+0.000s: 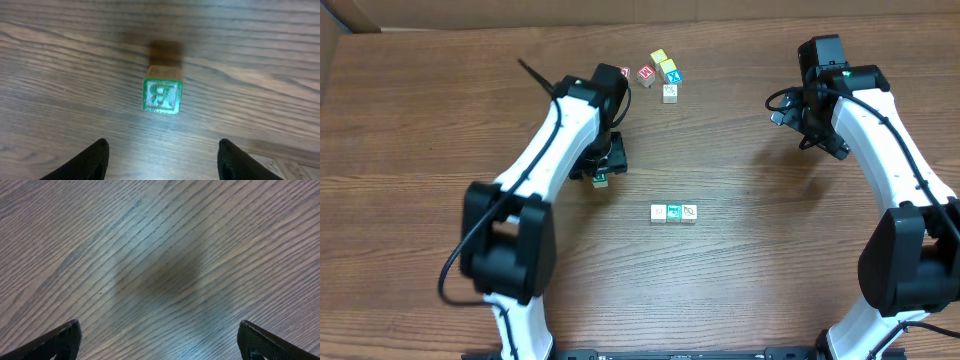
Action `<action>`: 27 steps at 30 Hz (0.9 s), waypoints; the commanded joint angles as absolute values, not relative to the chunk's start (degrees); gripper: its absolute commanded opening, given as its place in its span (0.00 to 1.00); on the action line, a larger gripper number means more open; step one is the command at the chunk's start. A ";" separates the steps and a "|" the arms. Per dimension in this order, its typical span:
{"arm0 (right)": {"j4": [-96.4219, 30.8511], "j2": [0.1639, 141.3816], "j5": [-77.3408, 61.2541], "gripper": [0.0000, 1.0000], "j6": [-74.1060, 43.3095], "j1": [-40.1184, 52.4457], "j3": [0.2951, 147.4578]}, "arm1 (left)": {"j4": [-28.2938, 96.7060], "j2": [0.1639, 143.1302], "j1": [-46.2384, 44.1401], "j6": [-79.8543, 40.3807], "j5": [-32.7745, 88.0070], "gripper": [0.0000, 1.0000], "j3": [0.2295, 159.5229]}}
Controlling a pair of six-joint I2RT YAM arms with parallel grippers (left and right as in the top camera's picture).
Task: Flip 5 blocks
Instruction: 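Grasp the green B block with the left gripper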
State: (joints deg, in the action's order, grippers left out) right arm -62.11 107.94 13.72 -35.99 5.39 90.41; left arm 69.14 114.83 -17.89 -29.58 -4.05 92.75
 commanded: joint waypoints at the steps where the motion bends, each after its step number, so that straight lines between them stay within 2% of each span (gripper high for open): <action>1: -61.78 106.63 14.02 1.00 -36.01 5.50 90.72 | 66.13 107.57 -17.89 -28.40 -3.53 0.63 87.81; 7: -61.78 106.63 14.02 1.00 -36.01 5.50 90.72 | 58.78 104.33 -17.89 -28.29 -3.11 0.64 79.33; 13: -61.78 106.63 14.00 1.00 -36.01 5.50 90.72 | 47.86 104.55 -17.10 -28.53 -3.18 0.57 73.41; 25: -61.78 106.63 14.02 1.00 -36.01 5.50 90.72 | 43.46 104.90 -15.51 -28.23 -4.82 0.52 71.83; 27: -61.78 106.63 14.02 1.00 -36.01 5.50 90.72 | 42.70 104.90 -15.53 -28.25 -4.84 0.48 71.13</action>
